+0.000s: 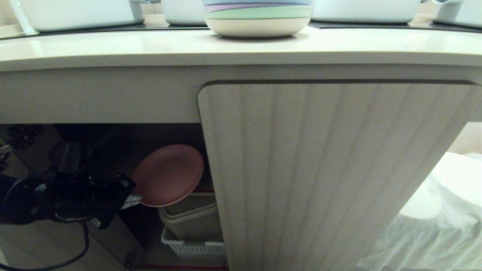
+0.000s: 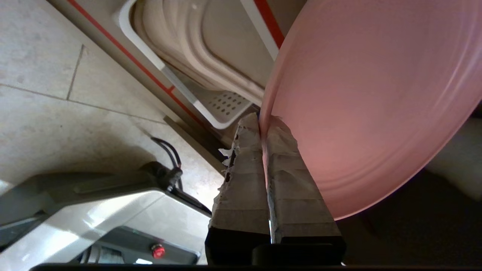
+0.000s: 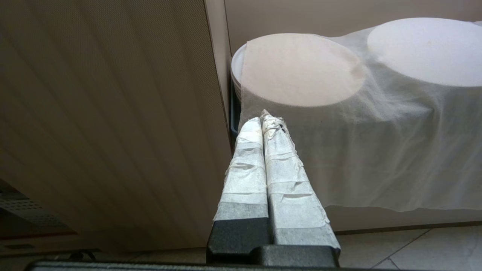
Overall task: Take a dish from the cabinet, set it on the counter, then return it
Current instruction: Put it back into the cabinet
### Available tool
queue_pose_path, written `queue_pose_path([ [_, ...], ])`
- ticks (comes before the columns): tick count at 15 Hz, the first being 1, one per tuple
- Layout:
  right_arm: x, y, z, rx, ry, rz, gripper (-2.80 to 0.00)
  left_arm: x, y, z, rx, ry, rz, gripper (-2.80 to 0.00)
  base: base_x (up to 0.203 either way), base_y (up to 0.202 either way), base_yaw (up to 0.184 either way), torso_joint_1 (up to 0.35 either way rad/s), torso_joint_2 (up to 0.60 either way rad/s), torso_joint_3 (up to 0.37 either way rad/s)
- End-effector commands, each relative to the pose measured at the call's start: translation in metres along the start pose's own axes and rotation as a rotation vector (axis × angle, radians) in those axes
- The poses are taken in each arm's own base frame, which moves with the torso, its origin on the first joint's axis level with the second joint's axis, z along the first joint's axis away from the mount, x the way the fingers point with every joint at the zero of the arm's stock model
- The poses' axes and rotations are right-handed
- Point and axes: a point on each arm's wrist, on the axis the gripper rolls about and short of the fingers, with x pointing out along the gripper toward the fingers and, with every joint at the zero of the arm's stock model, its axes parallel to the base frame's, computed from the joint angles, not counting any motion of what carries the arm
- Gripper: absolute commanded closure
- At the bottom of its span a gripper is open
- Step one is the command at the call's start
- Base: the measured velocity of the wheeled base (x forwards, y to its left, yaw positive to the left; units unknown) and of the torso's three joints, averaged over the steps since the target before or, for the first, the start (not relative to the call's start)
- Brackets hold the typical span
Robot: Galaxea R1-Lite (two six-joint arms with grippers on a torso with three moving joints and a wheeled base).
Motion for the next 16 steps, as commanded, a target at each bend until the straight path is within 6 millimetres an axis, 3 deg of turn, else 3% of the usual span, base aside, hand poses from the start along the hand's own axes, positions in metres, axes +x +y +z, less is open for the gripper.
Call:
queue_pose_path([
  [1,0.0,0.0,0.0,0.001,-0.002,0.0,0.0,0.004,0.001,0.001,-0.006,0.004,0.012,0.0,0.0,0.0,0.0,0.0,0.0,0.0],
  [16,0.0,0.0,0.0,0.002,-0.001,0.0,0.0,0.027,-0.012,0.014,-0.013,0.014,0.086,0.0,0.0,0.0,0.0,0.0,0.0,0.0],
])
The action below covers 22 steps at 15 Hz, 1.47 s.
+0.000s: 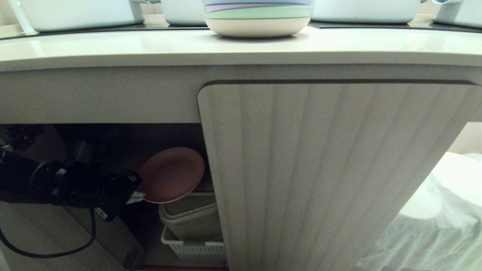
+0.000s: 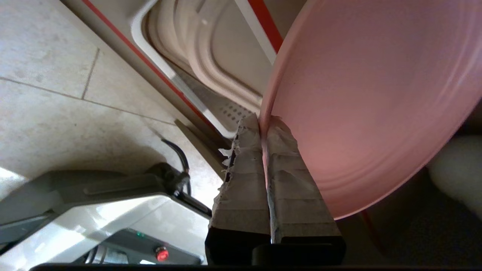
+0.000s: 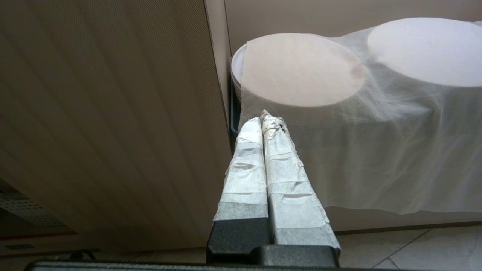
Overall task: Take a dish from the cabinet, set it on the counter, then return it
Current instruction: Put it back into the cabinet
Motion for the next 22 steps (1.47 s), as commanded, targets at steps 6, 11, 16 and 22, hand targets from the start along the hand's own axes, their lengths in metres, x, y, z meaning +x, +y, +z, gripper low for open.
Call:
queue_pose_path([
  [6,0.0,0.0,0.0,0.0,0.0,0.0,0.0,0.009,-0.003,0.005,-0.012,-0.016,0.018,0.0,0.0,0.0,0.0,0.0,0.0,0.0],
  [11,0.0,0.0,0.0,0.0,0.0,0.0,0.0,0.018,-0.003,0.009,-0.013,-0.052,0.054,0.0,0.0,0.0,0.0,0.0,0.0,0.0],
  [16,0.0,0.0,0.0,0.0,0.0,0.0,0.0,0.018,-0.006,0.01,-0.011,-0.057,0.046,0.0,0.0,0.0,0.0,0.0,0.0,0.0],
  [22,0.0,0.0,0.0,0.0,0.0,0.0,0.0,0.022,-0.01,0.012,-0.007,-0.06,0.041,0.0,0.0,0.0,0.0,0.0,0.0,0.0],
])
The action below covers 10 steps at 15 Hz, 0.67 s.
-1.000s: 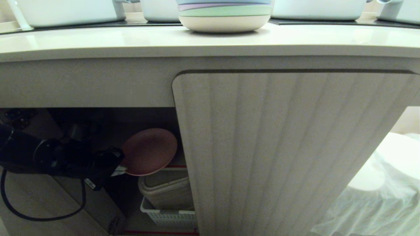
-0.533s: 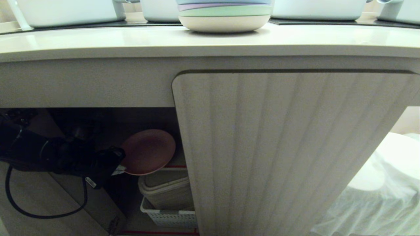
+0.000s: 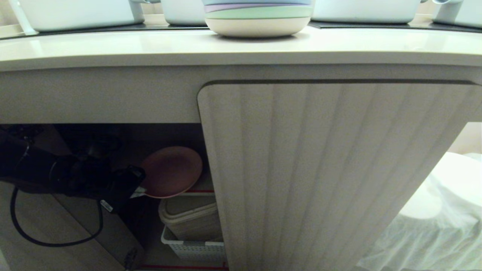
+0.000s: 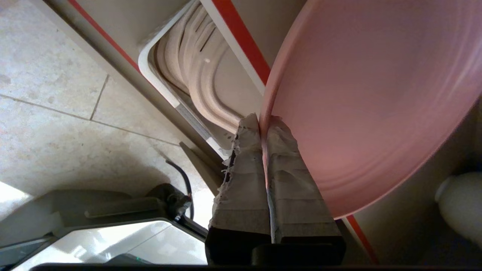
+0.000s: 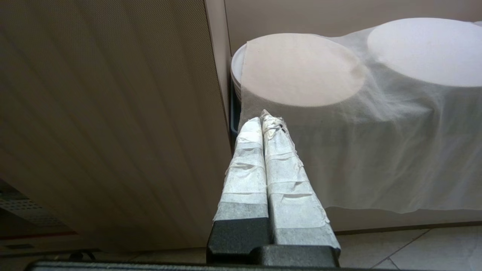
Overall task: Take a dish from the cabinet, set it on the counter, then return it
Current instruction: Put it back into the cabinet
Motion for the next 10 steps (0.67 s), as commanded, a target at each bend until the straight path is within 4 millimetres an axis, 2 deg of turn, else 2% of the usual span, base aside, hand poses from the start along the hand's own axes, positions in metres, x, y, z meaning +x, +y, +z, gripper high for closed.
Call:
queue_pose_path([
  [1,0.0,0.0,0.0,0.002,0.0,0.0,0.0,0.0009,0.0001,0.0002,-0.004,0.0,0.001,0.0,0.0,0.0,0.0,0.0,0.0,0.0],
  [10,0.0,0.0,0.0,0.002,0.0,0.0,0.0,0.0056,-0.0043,0.0029,-0.002,-0.003,-0.006,0.0,0.0,0.0,0.0,0.0,0.0,0.0],
])
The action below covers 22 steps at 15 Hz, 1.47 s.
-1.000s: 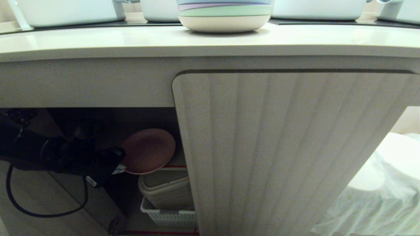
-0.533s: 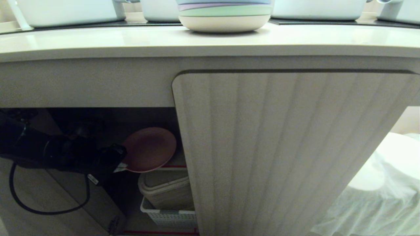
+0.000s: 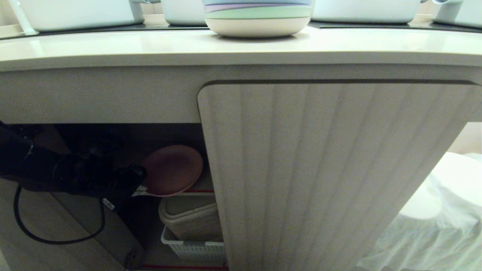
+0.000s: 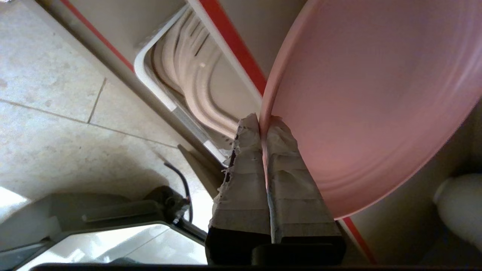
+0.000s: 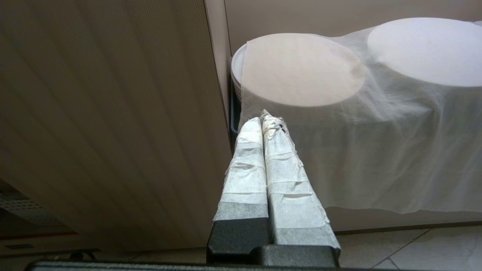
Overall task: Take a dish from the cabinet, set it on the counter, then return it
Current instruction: Put it back into the cabinet
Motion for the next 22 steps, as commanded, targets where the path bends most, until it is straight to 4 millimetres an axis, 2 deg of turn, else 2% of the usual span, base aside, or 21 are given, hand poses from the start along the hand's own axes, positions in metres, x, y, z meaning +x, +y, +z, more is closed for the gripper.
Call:
queue_pose_path([
  [1,0.0,0.0,0.0,0.0,0.0,0.0,0.0,0.003,-0.002,0.001,-0.005,0.0,-0.001,0.0,0.0,0.0,0.0,0.0,0.0,0.0],
  [5,0.0,0.0,0.0,0.0,0.0,0.0,0.0,0.006,-0.007,0.004,-0.003,-0.006,-0.012,0.0,0.0,0.0,0.0,0.0,0.0,0.0],
  [22,0.0,0.0,0.0,0.0,0.0,0.0,0.0,0.029,-0.007,0.008,-0.008,-0.002,0.023,0.0,0.0,0.0,0.0,0.0,0.0,0.0],
])
